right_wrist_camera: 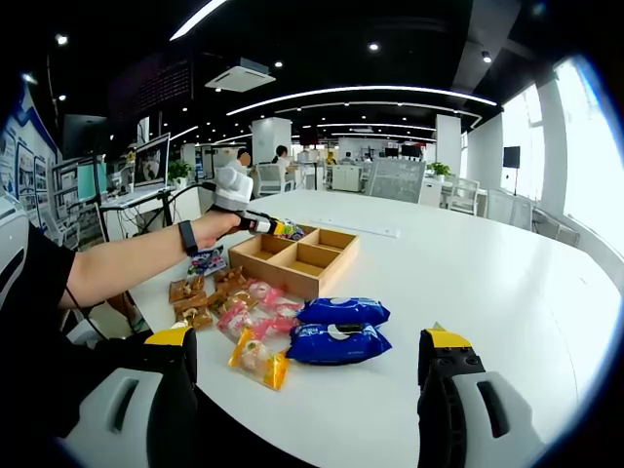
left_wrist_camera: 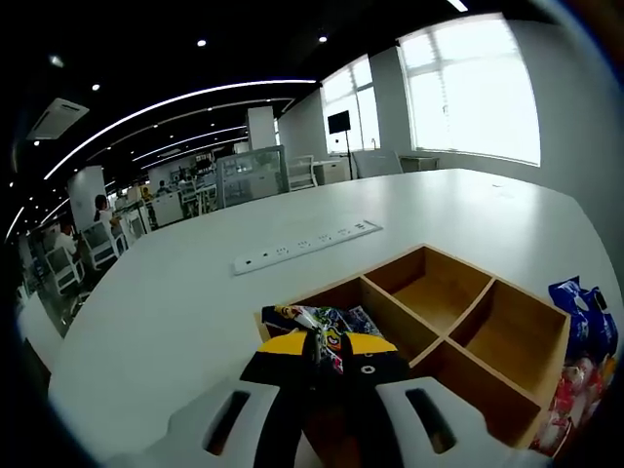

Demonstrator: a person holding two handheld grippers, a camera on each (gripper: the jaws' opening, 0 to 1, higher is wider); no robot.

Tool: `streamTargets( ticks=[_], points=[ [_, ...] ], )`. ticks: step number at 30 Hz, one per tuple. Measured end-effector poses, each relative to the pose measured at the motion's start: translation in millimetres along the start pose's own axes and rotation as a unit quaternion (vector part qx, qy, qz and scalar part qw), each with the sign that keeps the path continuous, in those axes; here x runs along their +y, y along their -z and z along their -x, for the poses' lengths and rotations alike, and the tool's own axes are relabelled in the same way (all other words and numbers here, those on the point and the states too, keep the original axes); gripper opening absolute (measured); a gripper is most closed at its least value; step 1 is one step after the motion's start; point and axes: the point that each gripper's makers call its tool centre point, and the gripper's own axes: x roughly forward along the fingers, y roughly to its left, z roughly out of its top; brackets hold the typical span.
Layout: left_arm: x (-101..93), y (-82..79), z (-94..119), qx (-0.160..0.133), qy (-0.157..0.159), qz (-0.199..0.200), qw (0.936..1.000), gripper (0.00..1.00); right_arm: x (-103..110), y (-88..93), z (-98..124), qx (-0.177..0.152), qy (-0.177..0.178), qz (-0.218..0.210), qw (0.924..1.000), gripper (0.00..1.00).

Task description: Pick up the scattered marshmallows, QQ candies, Oreo cookies, and mixed nuts on the table and sort them into separate containers

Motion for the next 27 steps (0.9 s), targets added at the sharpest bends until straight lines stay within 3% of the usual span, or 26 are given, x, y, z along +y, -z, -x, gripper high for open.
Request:
streamTargets(
  ticks=[17, 27],
  points=[
    [7.0, -12.6, 0, -0.028, -0.006, -0.007, 0.9996, 0.38, 0, -2.4, -1, 0.0, -0.001, 0.003, 1.0, 0.9],
    [3.7, -15.4, 3, -0.042, 0.0, -0.001, 0.9991, 0.6, 0, -3.1, 0, -0.001, -0.001, 0.002, 1.0, 0.9]
  ],
)
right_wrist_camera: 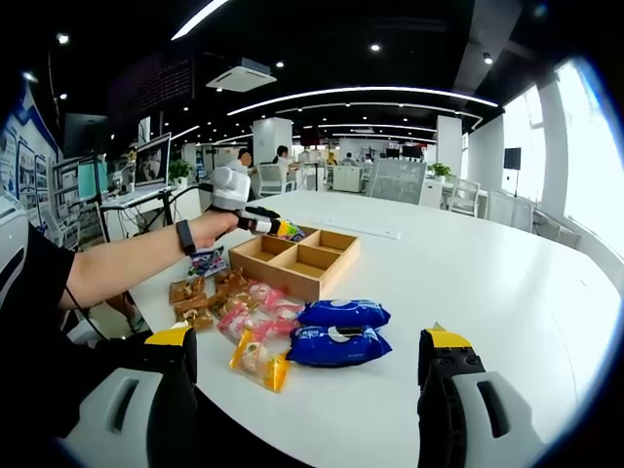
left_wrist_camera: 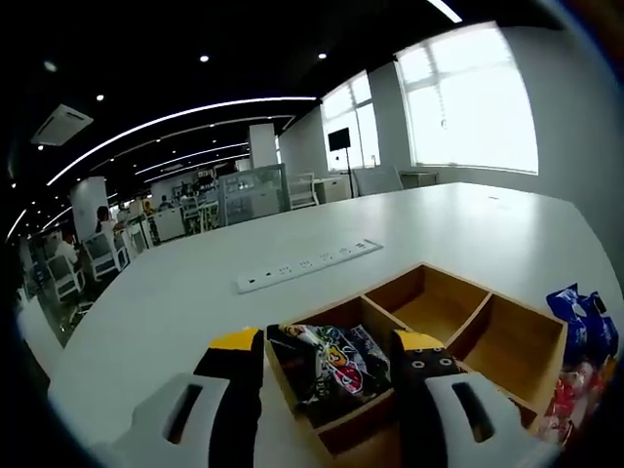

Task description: Pick up the scattered marshmallows, QQ candies, Oreo cookies, and mixed nuts on the table and sort them into separate containers

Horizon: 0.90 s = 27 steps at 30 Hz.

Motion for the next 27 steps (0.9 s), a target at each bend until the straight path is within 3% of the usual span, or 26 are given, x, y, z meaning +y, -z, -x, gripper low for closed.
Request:
streamTargets(
  ticks=[6, 20, 27],
  points=[
    [-4.1, -1.2, 0, -0.004, 0.017, 0.01, 0.9998, 0.71, 1, 0.2, 0, 0.0, 0.0, 0.001, 1.0, 0.9],
    [-19.4, -12.7, 19, -0.022, 0.022, 0.0, 0.9995, 0.93, 3, -1.0, -1, -0.001, -0.002, 0.001, 1.0, 0.9],
    [-22.5, -13.2, 22, -0.023, 0.028, 0.009, 0.9993, 0.97, 4, -1.1, -1, 0.0, -0.002, 0.001, 1.0, 0.9]
  ],
)
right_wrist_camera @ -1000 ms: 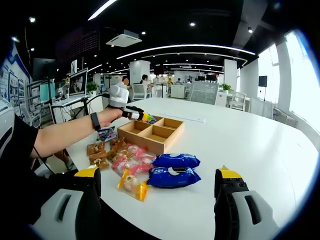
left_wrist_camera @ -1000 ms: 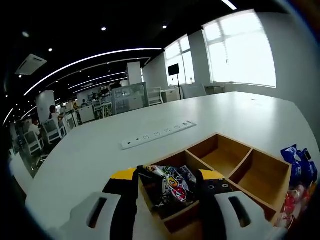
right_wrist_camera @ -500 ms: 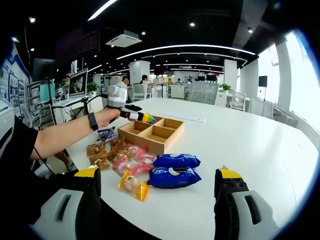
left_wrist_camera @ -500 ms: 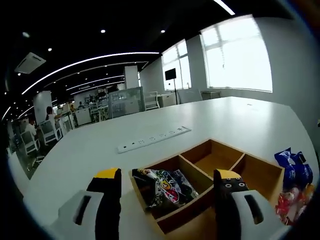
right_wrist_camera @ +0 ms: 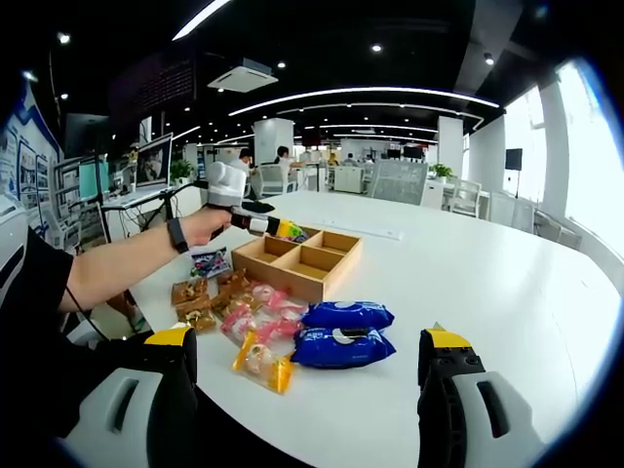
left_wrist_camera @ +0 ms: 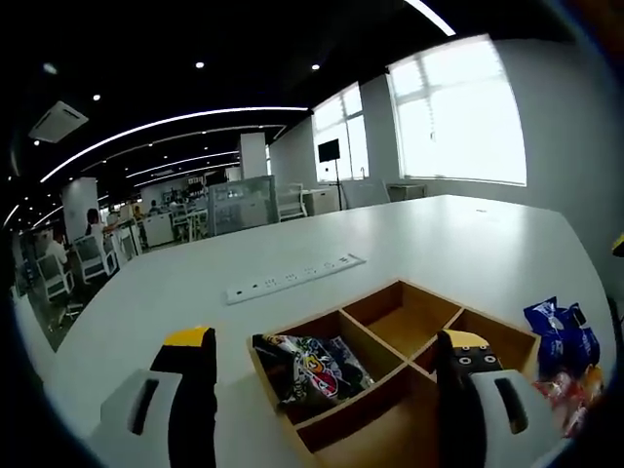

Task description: Pick up the scattered marshmallows, QQ candies, Oreo cookies, and mixed nuts on the table and sort them into separate containers

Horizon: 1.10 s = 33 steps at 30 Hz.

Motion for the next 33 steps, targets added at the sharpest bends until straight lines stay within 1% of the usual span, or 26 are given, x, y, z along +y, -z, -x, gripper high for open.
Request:
streamTargets(
  ticks=[5, 8, 10, 18, 23, 33],
  points=[
    [-1.5, 0.5, 5, -0.001, 0.0, 0.0, 1.0, 0.97, 0, -0.5, 0, 0.0, 0.0, 0.0, 1.0, 0.9],
    [6.0, -0.6, 3, -0.001, 0.0, 0.0, 1.0, 0.97, 1, -1.6, -1, -0.001, 0.0, 0.001, 1.0, 0.9],
    [7.3, -0.8, 4, -0.002, 0.001, 0.0, 1.0, 0.97, 1, -2.1, 0, -0.002, 0.0, 0.001, 1.0, 0.9],
    [0.5, 2.0, 17, -0.002, 0.004, -0.002, 1.0, 0.97, 3, -2.6, -1, -0.002, -0.001, 0.003, 1.0, 0.9],
    [-0.1, 1.8, 24, -0.004, 0.004, -0.003, 1.0, 0.97, 4, -4.3, -1, -0.003, -0.003, 0.004, 1.0, 0.9],
    [6.2, 0.3, 31, -0.009, 0.004, -0.006, 0.9999, 0.97, 6, -6.3, -1, -0.005, -0.004, 0.007, 1.0, 0.9]
  ],
)
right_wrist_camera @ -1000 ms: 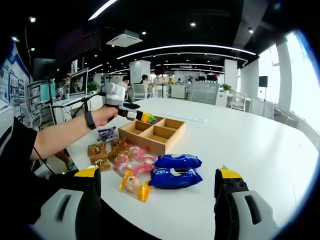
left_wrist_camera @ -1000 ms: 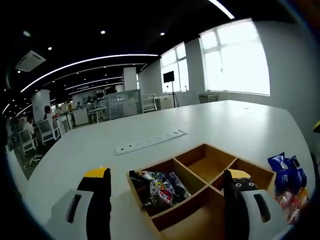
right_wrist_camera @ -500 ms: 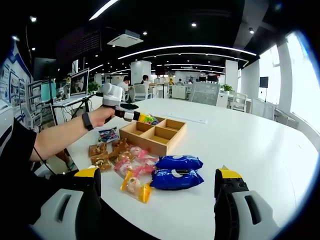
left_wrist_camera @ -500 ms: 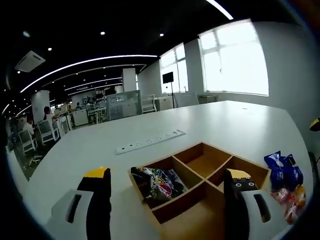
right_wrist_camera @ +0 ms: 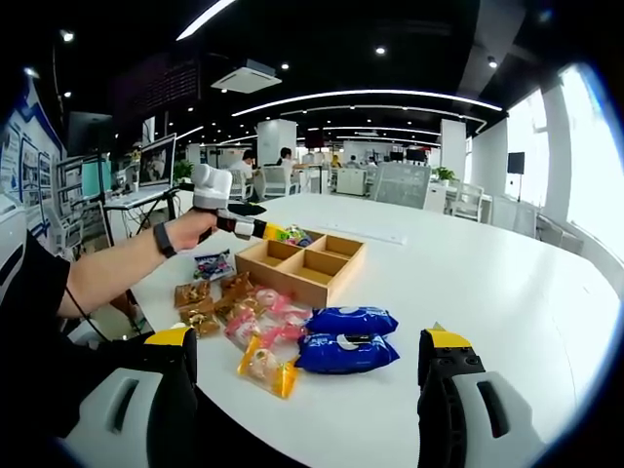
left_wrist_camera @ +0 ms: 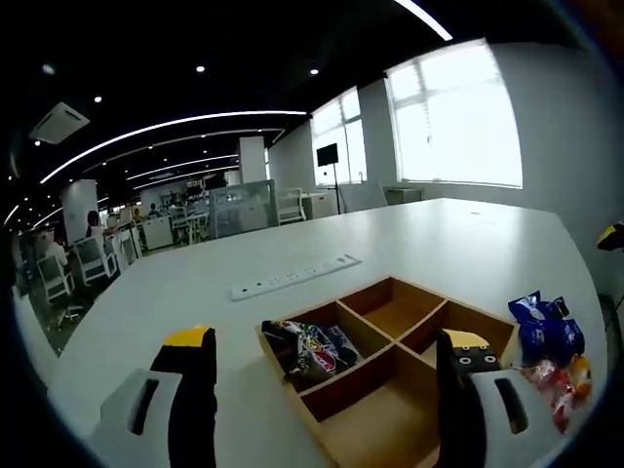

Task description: Pick up the scattered marshmallows, QQ candies, Oreo cookies, and mixed nuts on the table and sort them into separate containers

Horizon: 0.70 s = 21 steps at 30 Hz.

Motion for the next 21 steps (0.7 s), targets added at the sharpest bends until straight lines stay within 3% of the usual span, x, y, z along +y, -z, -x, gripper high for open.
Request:
streamTargets(
  ticks=[8, 16, 21],
  points=[
    [-1.6, -3.6, 7, -0.005, 0.005, -0.004, 1.0, 0.97, 1, -0.5, 0, -0.001, 0.0, 0.001, 1.0, 0.9],
    [-15.8, -1.4, 26, -0.007, 0.01, -0.009, 0.9999, 0.97, 1, -0.8, 1, -0.002, 0.0, 0.0, 1.0, 0.9],
    [-12.5, -1.8, 31, -0.008, 0.012, -0.013, 0.9998, 0.97, 2, -1.2, 1, -0.003, 0.0, 0.0, 1.0, 0.9]
  ],
)
